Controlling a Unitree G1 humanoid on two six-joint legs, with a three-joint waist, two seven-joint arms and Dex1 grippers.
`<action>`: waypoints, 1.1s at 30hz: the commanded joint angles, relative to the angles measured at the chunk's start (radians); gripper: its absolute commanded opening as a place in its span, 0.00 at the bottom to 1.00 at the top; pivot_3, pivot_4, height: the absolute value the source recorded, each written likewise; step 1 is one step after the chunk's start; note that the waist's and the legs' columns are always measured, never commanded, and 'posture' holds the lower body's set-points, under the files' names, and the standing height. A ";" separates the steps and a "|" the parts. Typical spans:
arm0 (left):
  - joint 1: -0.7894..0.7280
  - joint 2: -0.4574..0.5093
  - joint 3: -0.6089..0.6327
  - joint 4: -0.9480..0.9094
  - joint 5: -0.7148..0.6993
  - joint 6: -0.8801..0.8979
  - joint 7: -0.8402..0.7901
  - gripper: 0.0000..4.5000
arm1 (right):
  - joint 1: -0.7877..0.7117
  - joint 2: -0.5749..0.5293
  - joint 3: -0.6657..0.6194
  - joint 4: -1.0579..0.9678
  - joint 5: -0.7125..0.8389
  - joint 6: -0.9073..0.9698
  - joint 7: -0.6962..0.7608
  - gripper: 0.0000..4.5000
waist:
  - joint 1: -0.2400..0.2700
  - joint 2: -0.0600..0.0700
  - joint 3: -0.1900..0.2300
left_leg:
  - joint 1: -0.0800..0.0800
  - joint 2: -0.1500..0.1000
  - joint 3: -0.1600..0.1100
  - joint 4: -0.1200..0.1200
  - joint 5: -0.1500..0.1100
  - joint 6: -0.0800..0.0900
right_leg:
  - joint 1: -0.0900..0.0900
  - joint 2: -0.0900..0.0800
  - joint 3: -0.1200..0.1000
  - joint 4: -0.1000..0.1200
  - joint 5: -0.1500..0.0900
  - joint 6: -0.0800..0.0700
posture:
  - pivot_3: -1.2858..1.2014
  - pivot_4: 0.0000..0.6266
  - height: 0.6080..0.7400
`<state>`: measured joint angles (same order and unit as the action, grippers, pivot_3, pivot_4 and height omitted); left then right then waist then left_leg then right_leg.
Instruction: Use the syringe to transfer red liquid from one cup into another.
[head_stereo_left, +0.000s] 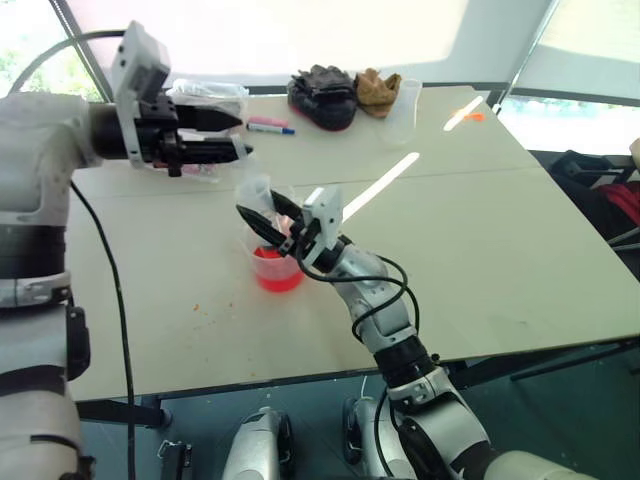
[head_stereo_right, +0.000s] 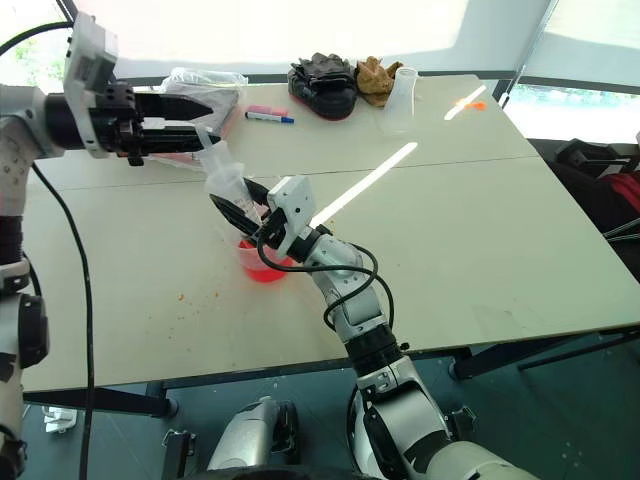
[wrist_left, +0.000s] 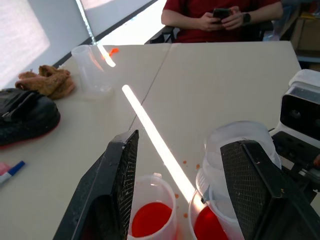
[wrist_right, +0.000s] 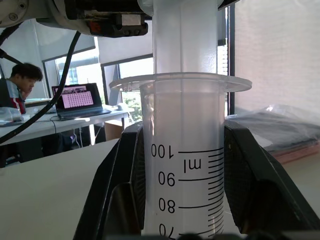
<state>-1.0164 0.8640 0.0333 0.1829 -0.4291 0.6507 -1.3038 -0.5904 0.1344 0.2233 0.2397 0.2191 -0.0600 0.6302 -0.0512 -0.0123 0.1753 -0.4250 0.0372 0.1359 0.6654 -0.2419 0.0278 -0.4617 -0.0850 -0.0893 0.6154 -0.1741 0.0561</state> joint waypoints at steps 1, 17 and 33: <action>0.027 0.063 0.018 -0.040 -0.020 0.028 -0.036 0.57 | -0.047 0.034 -0.010 -0.023 0.037 0.042 -0.009 0.33 | 0.000 0.000 0.000 | 0.000 0.000 0.000 0.000 0.000 0.000 | 0.000 0.000 0.000 0.000 0.000 -0.001 | 0.52 0.24 1.00; 0.082 0.132 0.142 -0.117 -0.099 0.156 0.108 0.57 | -0.091 0.005 -0.072 -0.160 0.102 0.140 -0.066 0.33 | 0.010 0.000 0.000 | -0.002 0.003 0.000 0.000 0.001 -0.002 | -0.001 0.003 0.000 -0.001 -0.003 -0.005 | 0.52 0.24 1.00; 0.354 -0.001 0.348 -0.260 -0.184 0.131 0.399 0.57 | -0.560 -0.044 -0.266 0.252 0.164 0.043 -0.056 0.33 | 0.007 -0.001 0.000 | -0.001 0.004 0.001 0.000 0.001 -0.003 | -0.001 0.003 -0.001 0.000 -0.001 -0.004 | 0.52 0.24 1.00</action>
<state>-0.6557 0.8575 0.3395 -0.0547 -0.6021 0.8120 -0.9255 -1.1112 0.0745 -0.0343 0.4031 0.4004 0.0742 0.5436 -0.0439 -0.0128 0.1755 -0.4258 0.0414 0.1362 0.6652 -0.2406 0.0251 -0.4623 -0.0817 -0.0901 0.6151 -0.1754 0.0520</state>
